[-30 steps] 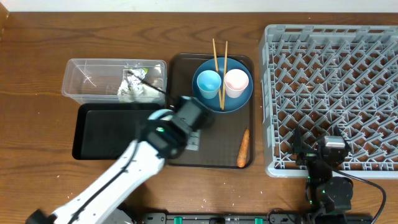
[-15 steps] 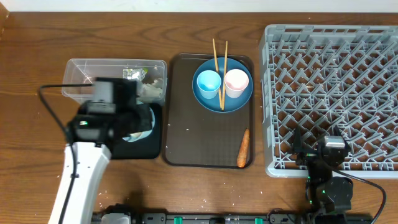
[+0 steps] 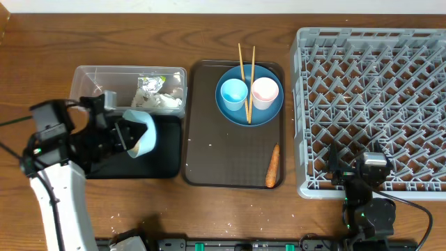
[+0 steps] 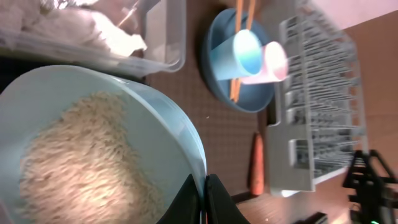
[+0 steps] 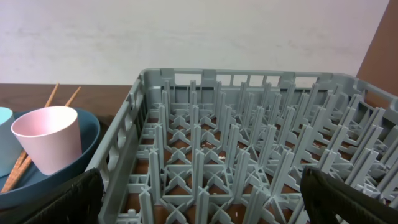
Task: Sort waste into correct bins and load items into the dishwasher rack
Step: 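Tilt the plate with the left gripper to dump rice onto the black tray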
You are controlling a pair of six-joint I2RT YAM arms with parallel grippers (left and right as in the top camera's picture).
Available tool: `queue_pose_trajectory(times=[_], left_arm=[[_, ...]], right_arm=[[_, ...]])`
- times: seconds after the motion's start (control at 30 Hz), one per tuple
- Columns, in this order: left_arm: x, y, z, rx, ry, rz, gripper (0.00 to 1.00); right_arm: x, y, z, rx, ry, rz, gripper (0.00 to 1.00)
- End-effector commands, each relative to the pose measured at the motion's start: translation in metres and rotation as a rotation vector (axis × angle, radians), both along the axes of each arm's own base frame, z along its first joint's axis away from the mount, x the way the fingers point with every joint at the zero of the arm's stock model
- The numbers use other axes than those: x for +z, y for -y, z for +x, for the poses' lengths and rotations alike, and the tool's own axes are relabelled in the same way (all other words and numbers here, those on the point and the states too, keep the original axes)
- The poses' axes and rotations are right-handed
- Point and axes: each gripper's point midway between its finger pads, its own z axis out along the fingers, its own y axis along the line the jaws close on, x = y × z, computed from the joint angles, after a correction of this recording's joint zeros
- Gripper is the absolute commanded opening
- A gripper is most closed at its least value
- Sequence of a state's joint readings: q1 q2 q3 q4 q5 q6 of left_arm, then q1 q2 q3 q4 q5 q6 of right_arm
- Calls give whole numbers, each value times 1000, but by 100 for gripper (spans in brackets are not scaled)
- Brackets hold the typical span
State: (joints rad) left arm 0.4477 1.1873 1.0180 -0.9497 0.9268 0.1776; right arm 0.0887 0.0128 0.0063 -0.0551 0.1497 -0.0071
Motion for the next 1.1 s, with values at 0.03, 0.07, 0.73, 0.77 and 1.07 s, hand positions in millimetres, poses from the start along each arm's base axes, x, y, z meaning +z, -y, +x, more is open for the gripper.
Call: queue_pose_trajectory(times=[0.03, 0.07, 0.73, 0.77, 1.07], left_arm=[[19, -2, -6, -41, 170, -139, 6], [18, -5, -8, -32, 182, -152, 6], [-16, -57, -19, 218, 267, -474, 6], [-15, -57, -18, 219, 273, -497, 6], [-14, -58, -15, 219, 270, -572, 6]], right_arm=[[-1, 3, 0, -14, -3, 6, 99], [-1, 3, 0, -14, -3, 6, 99], [-1, 3, 0, -14, -3, 6, 99], [-1, 3, 0, -14, -3, 6, 99], [-1, 3, 0, -14, -3, 6, 99]])
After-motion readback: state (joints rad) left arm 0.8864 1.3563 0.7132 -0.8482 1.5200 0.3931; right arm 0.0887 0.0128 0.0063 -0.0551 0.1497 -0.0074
